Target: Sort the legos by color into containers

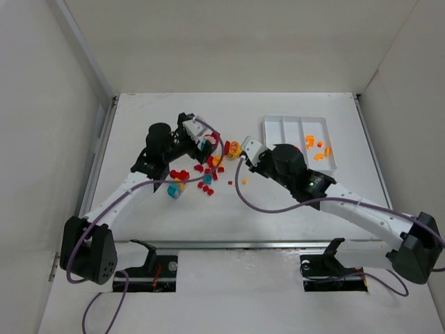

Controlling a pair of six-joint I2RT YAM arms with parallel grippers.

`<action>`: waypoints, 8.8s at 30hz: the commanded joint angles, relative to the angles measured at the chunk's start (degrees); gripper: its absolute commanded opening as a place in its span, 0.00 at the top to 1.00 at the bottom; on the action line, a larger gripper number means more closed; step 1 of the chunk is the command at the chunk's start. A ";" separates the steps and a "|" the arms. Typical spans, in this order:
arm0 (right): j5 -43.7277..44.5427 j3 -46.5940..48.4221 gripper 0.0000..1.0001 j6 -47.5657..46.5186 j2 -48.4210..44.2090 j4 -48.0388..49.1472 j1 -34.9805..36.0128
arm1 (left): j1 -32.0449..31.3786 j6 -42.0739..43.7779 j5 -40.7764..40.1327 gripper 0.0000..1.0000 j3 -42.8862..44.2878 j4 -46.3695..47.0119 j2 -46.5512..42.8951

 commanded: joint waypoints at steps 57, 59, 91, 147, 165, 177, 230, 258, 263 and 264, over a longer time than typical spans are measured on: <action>-24.74 20.93 0.28 9.67 29.58 -14.55 -10.95 | -2.77 -6.62 -26.57 0.09 5.69 -10.46 10.07; -19.66 22.43 0.31 12.76 31.60 -15.94 -8.76 | -2.76 -8.21 -30.30 0.09 4.73 -10.99 9.29; -13.05 18.57 0.63 17.52 38.38 -14.99 -6.55 | -2.23 -4.35 -32.86 0.08 0.77 -8.44 6.11; -31.14 32.68 0.47 -5.21 32.62 -20.16 -27.04 | -2.23 -2.06 -31.19 0.05 0.24 -5.71 7.78; -28.34 53.56 0.47 -19.91 55.34 -34.59 -19.56 | -2.23 -0.92 -33.39 0.05 -0.90 -5.71 6.72; -30.18 53.03 0.44 -20.45 53.67 -34.59 -18.42 | -2.23 -0.92 -32.86 0.05 -0.38 -5.10 7.26; -20.35 42.55 0.81 17.35 42.24 -16.57 -33.09 | -2.23 -0.92 -33.39 0.05 3.58 -6.15 11.83; -40.81 54.49 0.00 33.24 44.51 11.29 -29.12 | -2.23 -0.56 -34.45 0.01 -2.14 -8.25 2.43; -73.48 66.54 0.00 74.83 62.31 32.95 -34.93 | -2.23 -5.65 -28.65 0.01 2.17 -15.63 2.42; -75.86 68.21 0.00 81.44 65.07 36.48 -35.46 | -1.71 -6.36 -26.64 0.01 2.69 -15.64 2.42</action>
